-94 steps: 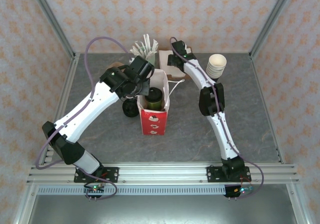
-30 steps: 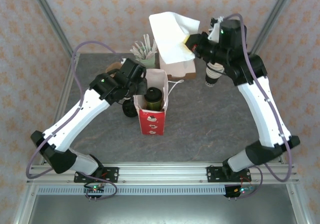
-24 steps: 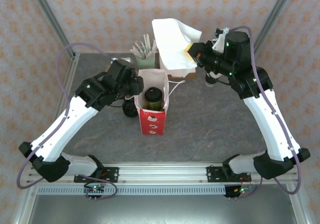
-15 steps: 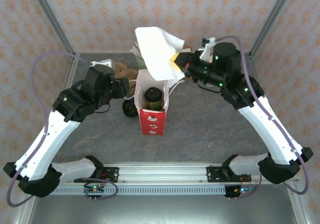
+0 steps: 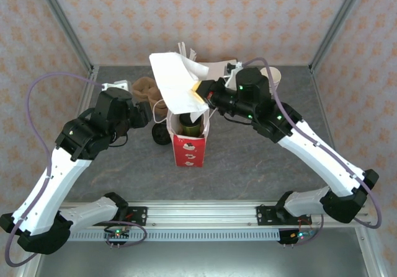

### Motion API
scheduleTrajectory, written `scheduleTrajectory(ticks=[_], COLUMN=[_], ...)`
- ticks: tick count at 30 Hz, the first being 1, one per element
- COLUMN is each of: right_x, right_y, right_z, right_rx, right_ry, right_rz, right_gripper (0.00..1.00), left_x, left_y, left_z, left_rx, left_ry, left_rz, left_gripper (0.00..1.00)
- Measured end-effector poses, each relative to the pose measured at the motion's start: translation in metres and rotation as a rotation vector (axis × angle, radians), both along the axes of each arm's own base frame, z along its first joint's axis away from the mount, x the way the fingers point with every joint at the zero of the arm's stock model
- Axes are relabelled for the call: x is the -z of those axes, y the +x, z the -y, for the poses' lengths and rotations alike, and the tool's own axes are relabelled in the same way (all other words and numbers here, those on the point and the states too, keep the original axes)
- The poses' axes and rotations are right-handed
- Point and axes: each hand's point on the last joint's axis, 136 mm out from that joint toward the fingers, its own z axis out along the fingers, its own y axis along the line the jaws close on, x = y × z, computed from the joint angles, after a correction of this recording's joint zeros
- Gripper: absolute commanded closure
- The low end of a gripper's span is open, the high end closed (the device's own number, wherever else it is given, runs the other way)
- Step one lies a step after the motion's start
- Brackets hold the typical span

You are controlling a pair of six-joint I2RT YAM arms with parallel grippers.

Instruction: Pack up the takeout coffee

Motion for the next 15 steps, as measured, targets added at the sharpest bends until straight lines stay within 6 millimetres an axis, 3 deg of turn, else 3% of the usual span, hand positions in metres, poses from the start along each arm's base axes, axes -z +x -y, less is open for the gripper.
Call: scheduleTrajectory(ticks=[7, 15], right_x=[0.053, 0.107], right_y=[0.021, 0.025], right_z=[-0.012, -0.018], right_rx=[0.052, 0.094], right_ry=[-0.12, -0.344], right_rz=[-0.064, -0.089], right_gripper=[1.0, 1.0], left_x=[-0.001, -0.003], left_y=[0.001, -0.001], left_z=[-0.002, -0.004], left_rx=[-0.003, -0.006], left_ry=[0.019, 0.017], left_rz=[0.006, 0.015], left_gripper=[0.38, 0.37])
